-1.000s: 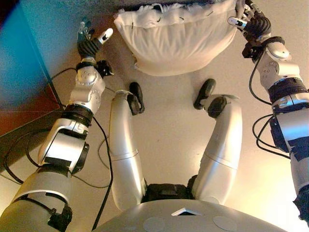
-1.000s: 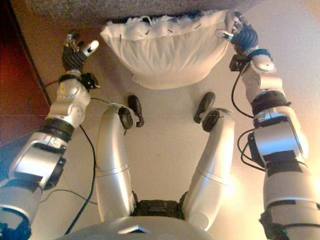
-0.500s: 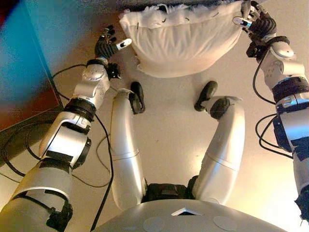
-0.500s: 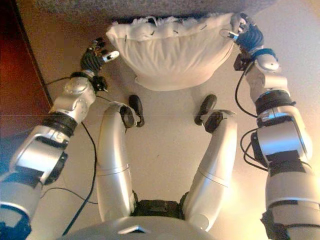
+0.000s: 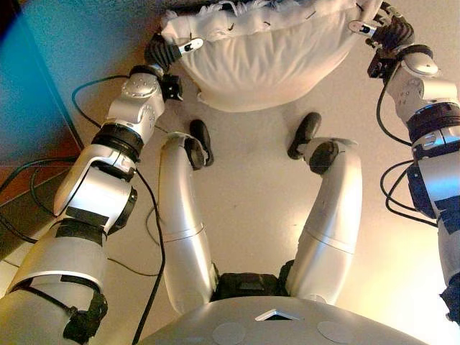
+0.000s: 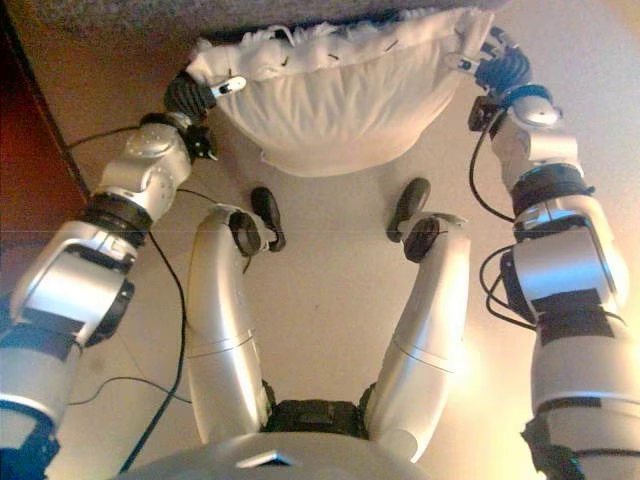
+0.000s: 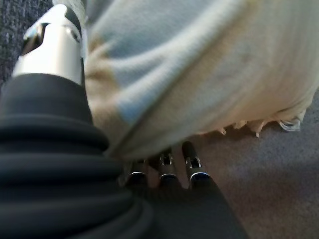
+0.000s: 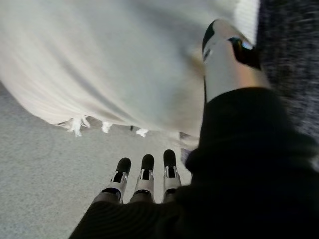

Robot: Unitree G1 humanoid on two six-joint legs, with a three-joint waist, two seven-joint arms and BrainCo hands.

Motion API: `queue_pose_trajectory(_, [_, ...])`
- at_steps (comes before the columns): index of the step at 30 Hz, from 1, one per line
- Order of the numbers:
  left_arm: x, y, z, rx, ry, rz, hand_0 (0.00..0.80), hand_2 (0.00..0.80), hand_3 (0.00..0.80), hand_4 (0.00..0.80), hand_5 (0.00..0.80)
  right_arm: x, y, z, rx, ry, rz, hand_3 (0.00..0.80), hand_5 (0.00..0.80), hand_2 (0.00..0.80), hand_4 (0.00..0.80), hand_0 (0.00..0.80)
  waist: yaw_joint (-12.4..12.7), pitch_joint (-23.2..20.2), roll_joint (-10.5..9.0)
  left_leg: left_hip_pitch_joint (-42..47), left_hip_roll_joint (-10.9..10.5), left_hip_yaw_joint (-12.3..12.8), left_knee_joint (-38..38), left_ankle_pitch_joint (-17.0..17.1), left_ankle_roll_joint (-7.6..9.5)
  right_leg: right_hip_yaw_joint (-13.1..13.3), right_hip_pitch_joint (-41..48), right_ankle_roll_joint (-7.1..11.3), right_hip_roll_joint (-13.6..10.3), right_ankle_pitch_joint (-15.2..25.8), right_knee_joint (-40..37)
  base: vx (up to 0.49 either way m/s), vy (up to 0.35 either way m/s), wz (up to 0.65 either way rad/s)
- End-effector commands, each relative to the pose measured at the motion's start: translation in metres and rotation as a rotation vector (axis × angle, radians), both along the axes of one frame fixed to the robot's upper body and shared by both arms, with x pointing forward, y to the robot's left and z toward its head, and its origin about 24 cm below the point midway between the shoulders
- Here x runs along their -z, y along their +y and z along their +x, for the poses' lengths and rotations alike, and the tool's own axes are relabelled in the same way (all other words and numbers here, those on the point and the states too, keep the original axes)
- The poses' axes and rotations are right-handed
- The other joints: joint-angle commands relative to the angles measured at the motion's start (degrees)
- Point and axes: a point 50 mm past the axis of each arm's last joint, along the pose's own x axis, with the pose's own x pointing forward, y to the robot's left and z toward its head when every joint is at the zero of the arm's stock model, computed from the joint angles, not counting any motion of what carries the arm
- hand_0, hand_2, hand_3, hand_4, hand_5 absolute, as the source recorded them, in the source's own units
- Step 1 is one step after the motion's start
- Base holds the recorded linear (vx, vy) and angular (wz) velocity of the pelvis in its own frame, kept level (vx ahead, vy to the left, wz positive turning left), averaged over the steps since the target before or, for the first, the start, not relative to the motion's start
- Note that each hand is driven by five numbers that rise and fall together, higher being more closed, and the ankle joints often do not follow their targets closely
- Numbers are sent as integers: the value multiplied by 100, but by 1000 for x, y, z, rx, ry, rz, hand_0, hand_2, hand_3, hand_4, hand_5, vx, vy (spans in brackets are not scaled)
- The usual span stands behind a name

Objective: Pick up the cushion and take it to the sofa

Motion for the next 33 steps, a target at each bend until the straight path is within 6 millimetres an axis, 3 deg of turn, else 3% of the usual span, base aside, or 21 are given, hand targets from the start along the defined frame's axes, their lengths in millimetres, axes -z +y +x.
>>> queue_pose_trajectory(1, [-20,1,4,-18,-57,-48,0,0,0,0,0,-18,13,4,-93,-16,-92,0,0,0,0,0,-68,-57,255,83,-111,48,-593,333,-38,245,266,294,-87,211,-360,-8,31,-1])
queue_pose_trajectory(4, [-25,-1,4,1,-67,-60,0,0,0,0,0,-20,28,6,-205,4,-148,0,0,0,0,0,-53,-57,258,48,-129,48,-583,351,-52,250,241,293,-100,236,-376,0,0,0])
queue_pose_trajectory(5, [-27,-2,4,13,-71,-61,122,122,122,122,122,-22,34,7,-241,5,-166,0,0,0,0,0,-51,-57,258,30,-128,46,-571,355,-53,259,220,289,-109,242,-367,0,0,0])
queue_pose_trajectory(7, [-31,-4,4,36,-82,-52,728,728,728,728,728,-24,42,8,-304,7,-192,0,0,0,0,0,-47,-57,260,15,-135,42,-570,363,-60,266,200,286,-120,250,-366,0,0,0])
queue_pose_trajectory(8, [-33,-6,4,52,-88,-42,800,800,800,800,800,-24,47,8,-341,13,-211,0,0,0,0,0,-41,-57,262,-7,-143,36,-565,369,-65,270,178,284,-128,257,-363,0,0,0])
queue_pose_trajectory(9, [-33,-7,4,59,-90,-38,800,800,800,800,800,-25,49,8,-357,14,-222,66,66,66,66,66,-38,-57,262,-9,-146,35,-569,374,-69,272,176,282,-129,262,-368,0,0,0])
queue_pose_trajectory(10, [-34,-8,4,68,-94,-31,800,800,800,800,800,-26,54,8,-379,6,-236,784,784,784,784,784,-34,-57,260,-8,-155,37,-570,377,-70,268,178,281,-133,273,-377,0,0,0])
queue_pose_trajectory(23, [-30,-11,2,73,-121,-45,800,800,800,800,800,-18,56,7,-372,7,-209,800,800,800,800,800,-4,-57,243,157,-130,20,-609,397,-85,232,356,296,-135,332,-446,3,7,3])
queue_pose_trajectory(27, [-27,-11,-1,73,-162,-45,800,800,800,800,800,-11,58,6,-407,-28,-168,800,800,800,800,800,-16,-57,206,405,-94,9,-819,459,-159,192,620,330,-51,386,-621,0,0,0])
queue_pose_trajectory(30, [-22,-15,-4,82,-186,-79,800,800,800,800,800,-6,63,3,-417,-92,-119,800,800,800,800,800,-36,-57,173,695,-39,31,-1061,521,-227,163,915,374,26,422,-812,6,-31,-7])
queue_pose_trajectory(33, [-9,-17,-11,92,-219,-141,800,800,800,800,800,5,66,-3,-386,-209,41,800,800,800,800,800,-72,-57,121,1213,17,64,-1414,583,-309,92,1432,452,124,452,-1095,17,-24,-9])
